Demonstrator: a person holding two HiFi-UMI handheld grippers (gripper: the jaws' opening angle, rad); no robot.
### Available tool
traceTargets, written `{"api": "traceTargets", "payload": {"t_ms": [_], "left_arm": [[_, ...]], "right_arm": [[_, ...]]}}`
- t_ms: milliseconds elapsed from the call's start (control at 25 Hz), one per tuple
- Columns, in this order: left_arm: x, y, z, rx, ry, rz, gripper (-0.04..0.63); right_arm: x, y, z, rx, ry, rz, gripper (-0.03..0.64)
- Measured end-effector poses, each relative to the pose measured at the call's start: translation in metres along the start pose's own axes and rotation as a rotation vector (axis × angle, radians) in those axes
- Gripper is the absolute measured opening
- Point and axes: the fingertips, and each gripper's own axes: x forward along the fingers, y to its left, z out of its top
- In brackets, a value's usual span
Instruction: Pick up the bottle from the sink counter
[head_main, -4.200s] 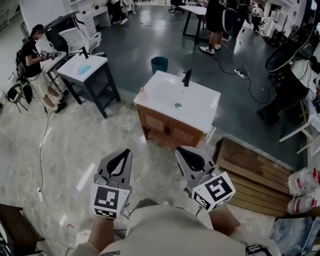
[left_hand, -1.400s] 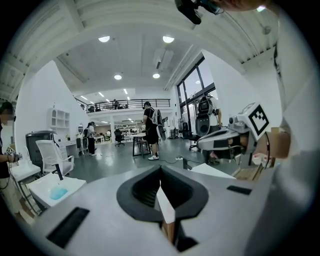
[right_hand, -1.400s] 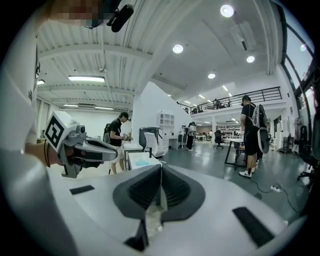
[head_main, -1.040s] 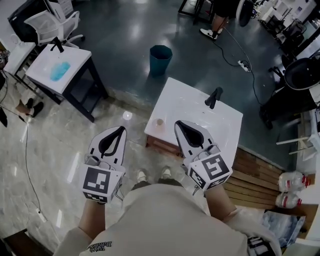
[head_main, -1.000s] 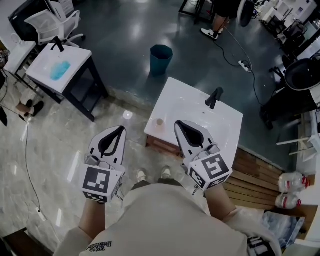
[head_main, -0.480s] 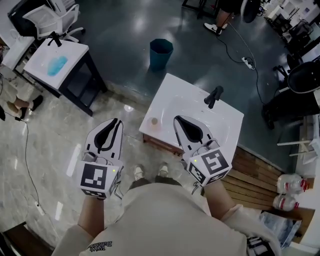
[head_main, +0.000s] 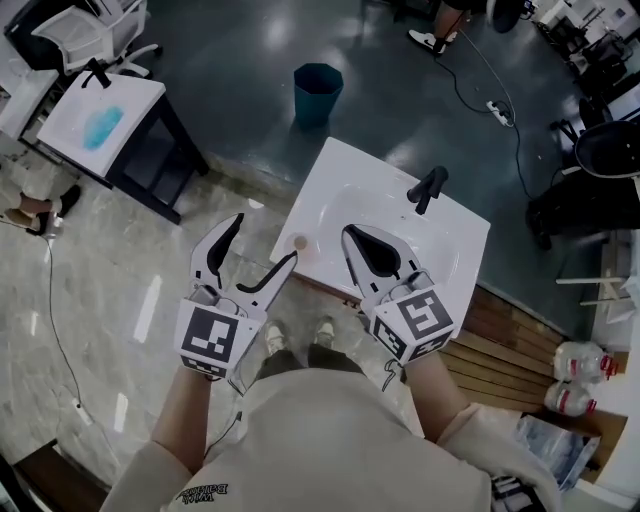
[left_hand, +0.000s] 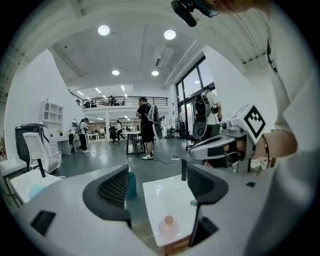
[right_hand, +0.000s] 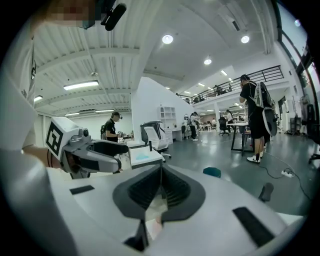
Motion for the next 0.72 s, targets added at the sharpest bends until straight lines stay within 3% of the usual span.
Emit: {"api": "traceTargets", "payload": {"t_ms": [360, 720], "left_arm": [[0.061, -0.014, -0.055, 0.036, 0.056, -0.089, 0.377], [0.118, -0.031, -0.136, 0.075, 0.182, -0.188, 0.387]], "right_arm": [[0.024, -0.016, -0.031, 0.027, 0.052, 0.005, -0.002], [0.051, -0.027, -0.070, 0.045, 0.115, 0.019, -0.002]]}}
